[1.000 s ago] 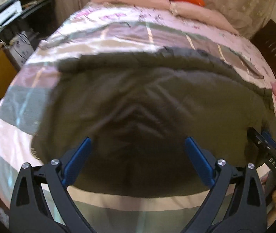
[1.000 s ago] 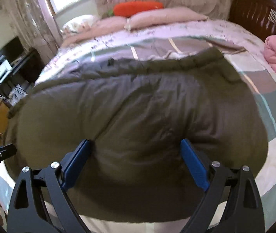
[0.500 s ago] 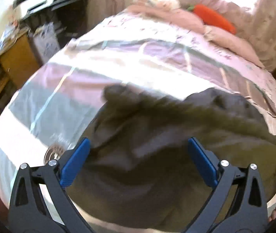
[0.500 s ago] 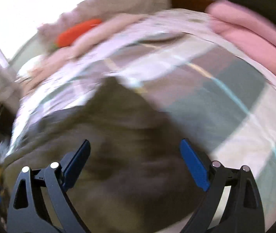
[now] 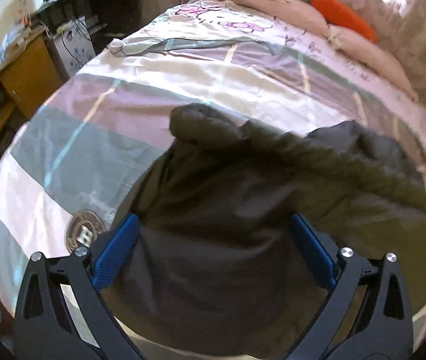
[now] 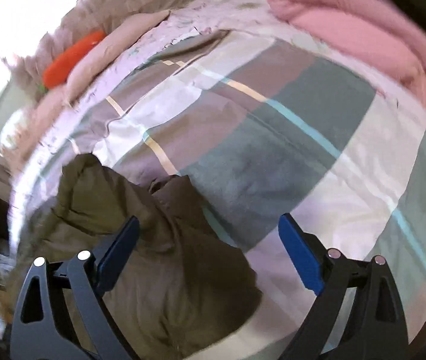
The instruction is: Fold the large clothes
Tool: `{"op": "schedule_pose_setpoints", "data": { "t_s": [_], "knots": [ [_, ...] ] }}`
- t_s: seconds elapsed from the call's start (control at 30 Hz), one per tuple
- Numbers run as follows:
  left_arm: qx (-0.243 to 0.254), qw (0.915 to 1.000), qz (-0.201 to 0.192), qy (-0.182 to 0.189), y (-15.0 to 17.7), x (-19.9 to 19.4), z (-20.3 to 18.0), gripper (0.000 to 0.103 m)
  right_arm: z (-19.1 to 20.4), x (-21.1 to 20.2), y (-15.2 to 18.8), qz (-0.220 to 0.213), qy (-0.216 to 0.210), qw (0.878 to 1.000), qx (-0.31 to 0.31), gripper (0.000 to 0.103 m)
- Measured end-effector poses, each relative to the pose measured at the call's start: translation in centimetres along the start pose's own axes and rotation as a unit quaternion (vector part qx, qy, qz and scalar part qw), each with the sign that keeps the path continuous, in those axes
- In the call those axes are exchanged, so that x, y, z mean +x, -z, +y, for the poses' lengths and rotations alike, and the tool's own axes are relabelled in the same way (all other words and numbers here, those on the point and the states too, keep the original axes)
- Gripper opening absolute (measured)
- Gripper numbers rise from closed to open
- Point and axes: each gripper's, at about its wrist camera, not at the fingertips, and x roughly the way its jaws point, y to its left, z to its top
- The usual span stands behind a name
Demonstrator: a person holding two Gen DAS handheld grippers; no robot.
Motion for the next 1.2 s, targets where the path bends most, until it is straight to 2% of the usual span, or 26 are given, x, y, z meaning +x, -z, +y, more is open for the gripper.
{"op": "schedule_pose_setpoints", "data": {
  "t_s": [0.1,0.2,0.27,0.33,0.37,0.43,0.5,0.63,0.7,0.77,0.83,0.87,0.93,1.07,1.17,1.2],
  "knots": [
    [0.0,0.9996,-0.005,0.029,0.2,-1.5,-1.7,0.101,-1.3,-0.5,0.4,0.033,-0.028,0.999,0.006,0.094],
    [0.022,0.9984,-0.014,0.05,0.9,-2.8,-4.4,0.101,-0.6,-0.3,1.5,0.067,-0.089,0.994,-0.007,0.094],
    [0.041,0.9967,-0.015,0.068,1.6,-3.5,-6.5,0.101,0.3,0.2,1.9,0.094,-0.145,0.985,-0.021,0.094],
    [0.06,0.9948,-0.011,0.081,2.2,-3.7,-8.4,0.101,1.3,1.0,2.8,0.127,-0.207,0.969,-0.033,0.094],
    [0.069,0.9941,-0.008,0.083,2.5,-3.7,-9.1,0.101,1.6,1.3,3.0,0.134,-0.216,0.966,-0.038,0.094],
    [0.081,0.993,-0.001,0.086,3.1,-3.3,-10.3,0.101,2.3,1.9,3.7,0.141,-0.206,0.967,-0.054,0.094],
    [0.092,0.9924,0.014,0.08,3.6,-2.3,-11.4,0.101,2.3,3.2,4.0,0.157,-0.154,0.973,-0.066,0.094],
    [0.091,0.9932,0.03,0.067,3.9,0.0,-11.7,0.101,-0.2,5.3,4.3,0.178,-0.057,0.982,-0.034,0.097],
    [0.092,0.9934,0.026,0.064,3.7,0.4,-11.6,0.101,-1.5,5.5,3.9,0.177,-0.049,0.983,-0.008,0.099],
    [0.092,0.994,0.02,0.056,3.5,0.4,-11.6,0.101,-2.0,4.4,3.6,0.151,-0.033,0.988,0.008,0.099],
    [0.078,0.9952,0.011,0.059,3.0,-0.3,-11.3,0.101,-0.9,1.1,2.9,0.062,0.002,0.998,-0.01,0.099],
    [0.072,0.9956,0.004,0.06,2.8,-0.7,-11.2,0.101,0.2,-0.6,2.7,0.016,0.0,0.999,-0.031,0.099],
    [0.064,0.9959,-0.012,0.063,2.4,-1.7,-11.2,0.101,2.7,-2.6,2.9,-0.025,-0.028,0.997,-0.073,0.099],
    [0.062,0.9952,-0.029,0.07,2.1,-3.0,-11.7,0.101,8.8,-2.4,5.3,0.002,-0.111,0.982,-0.153,0.099],
    [0.081,0.9943,-0.024,0.065,2.4,-2.5,-12.3,0.101,12.5,-0.7,7.5,0.028,-0.129,0.972,-0.192,0.099],
    [0.086,0.9945,-0.021,0.056,2.5,-2.1,-12.3,0.101,13.6,0.1,8.2,0.041,-0.121,0.97,-0.208,0.099]
  ]
}}
